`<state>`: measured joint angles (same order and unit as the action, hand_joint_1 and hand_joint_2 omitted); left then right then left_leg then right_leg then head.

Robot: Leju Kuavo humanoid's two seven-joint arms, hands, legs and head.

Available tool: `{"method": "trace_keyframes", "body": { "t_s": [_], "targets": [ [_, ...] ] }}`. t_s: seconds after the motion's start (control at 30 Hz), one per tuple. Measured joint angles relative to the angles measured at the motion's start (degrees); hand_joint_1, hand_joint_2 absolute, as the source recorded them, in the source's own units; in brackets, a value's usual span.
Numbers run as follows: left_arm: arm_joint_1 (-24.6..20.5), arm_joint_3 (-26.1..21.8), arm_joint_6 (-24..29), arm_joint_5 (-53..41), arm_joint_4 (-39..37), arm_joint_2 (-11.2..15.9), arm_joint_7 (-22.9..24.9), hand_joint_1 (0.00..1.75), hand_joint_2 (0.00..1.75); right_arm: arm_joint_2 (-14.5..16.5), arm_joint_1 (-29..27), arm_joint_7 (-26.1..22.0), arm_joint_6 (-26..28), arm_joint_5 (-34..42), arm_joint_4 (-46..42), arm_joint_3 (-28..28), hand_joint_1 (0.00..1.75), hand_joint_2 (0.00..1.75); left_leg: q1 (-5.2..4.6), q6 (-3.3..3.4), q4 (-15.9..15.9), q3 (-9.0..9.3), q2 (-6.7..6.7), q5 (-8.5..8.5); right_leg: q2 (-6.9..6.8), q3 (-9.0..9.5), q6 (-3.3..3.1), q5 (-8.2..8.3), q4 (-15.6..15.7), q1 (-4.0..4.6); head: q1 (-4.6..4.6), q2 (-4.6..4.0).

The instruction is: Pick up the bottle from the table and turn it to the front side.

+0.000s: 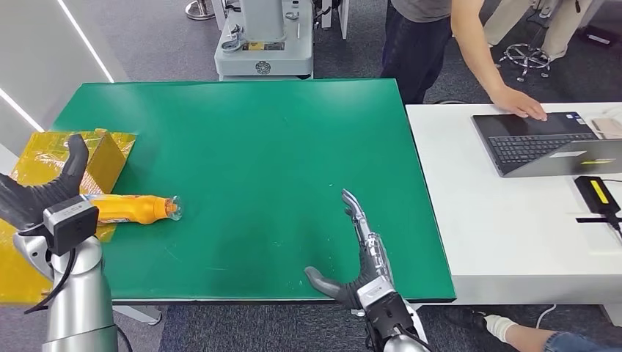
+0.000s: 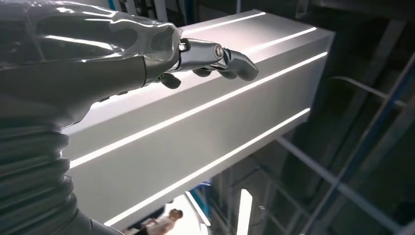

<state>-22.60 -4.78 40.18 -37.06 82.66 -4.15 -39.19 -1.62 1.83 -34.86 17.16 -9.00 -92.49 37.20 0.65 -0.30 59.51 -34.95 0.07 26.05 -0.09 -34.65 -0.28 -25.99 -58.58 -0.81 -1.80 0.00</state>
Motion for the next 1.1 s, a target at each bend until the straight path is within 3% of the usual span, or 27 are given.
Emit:
{"method": "trace_keyframes", "body": {
  "t_s": [0.1, 0.2, 0.33, 0.43, 0.6, 0.8, 1.1],
  "targets": [
    [0.8, 2.7, 0.0, 8.9, 3.1, -1.9, 0.0, 0.00, 1.75, 0.0, 0.1, 0.0, -0.2, 0.3, 0.1, 0.1, 0.00, 1.75, -0.01, 0.00, 0.0, 0.02, 0.00, 0.00, 0.02, 0.00, 0.00, 0.00, 0.0, -0.01, 0.00, 0.00],
    [2.0, 7.5, -1.2, 26.4, 4.4, -3.5, 0.1, 0.00, 1.75, -0.1, 0.2, 0.1, -0.2, 0.5, 0.1, 0.2, 0.00, 1.75, -0.01, 0.01, 0.0, 0.01, -0.04, 0.00, -0.06, 0.02, 0.02, -0.01, 0.0, -0.01, 0.00, 0.00],
    [4.6, 14.3, -11.9, 55.0, 4.2, -5.7, 4.3, 0.00, 1.75, -0.1, 0.6, 0.6, -0.2, 0.4, 0.3, 0.4, 0.00, 1.75, -0.01, 0.01, 0.0, -0.01, -0.05, 0.01, -0.08, 0.03, 0.04, -0.02, 0.0, -0.01, 0.00, 0.00],
    [6.6, 18.4, -19.3, 66.7, 3.1, -6.7, 7.3, 0.00, 1.75, -0.1, 1.3, 0.8, 0.0, 0.4, 0.9, 0.8, 0.00, 1.75, -0.01, 0.01, 0.0, -0.01, -0.03, 0.01, -0.02, 0.02, 0.04, -0.02, 0.0, -0.02, 0.01, 0.00],
    [7.8, 22.1, -20.9, 67.8, 2.1, -7.5, 6.7, 0.00, 1.75, -0.1, 1.4, 1.1, 1.3, 0.2, 1.3, 0.9, 0.00, 1.75, -0.01, 0.01, 0.0, -0.02, -0.04, 0.02, -0.04, 0.00, 0.04, -0.03, 0.0, -0.01, 0.01, 0.00],
    [7.8, 25.6, -14.8, 58.8, 0.1, -7.9, 1.5, 0.00, 1.75, -0.1, 1.0, 2.0, 2.2, -0.5, 1.2, 0.8, 0.00, 1.75, -0.01, 0.00, 0.0, -0.02, -0.03, 0.03, -0.02, -0.01, 0.03, -0.03, 0.0, -0.01, 0.00, 0.01],
    [10.3, 26.0, -16.2, 52.7, -0.3, -7.8, 0.1, 0.00, 1.75, -0.1, 1.1, 1.3, 0.3, -0.3, 1.6, -0.2, 0.00, 1.75, -0.01, 0.00, 0.0, -0.03, -0.04, 0.03, -0.05, 0.02, 0.04, -0.03, 0.0, -0.01, -0.01, 0.00]
  ]
}}
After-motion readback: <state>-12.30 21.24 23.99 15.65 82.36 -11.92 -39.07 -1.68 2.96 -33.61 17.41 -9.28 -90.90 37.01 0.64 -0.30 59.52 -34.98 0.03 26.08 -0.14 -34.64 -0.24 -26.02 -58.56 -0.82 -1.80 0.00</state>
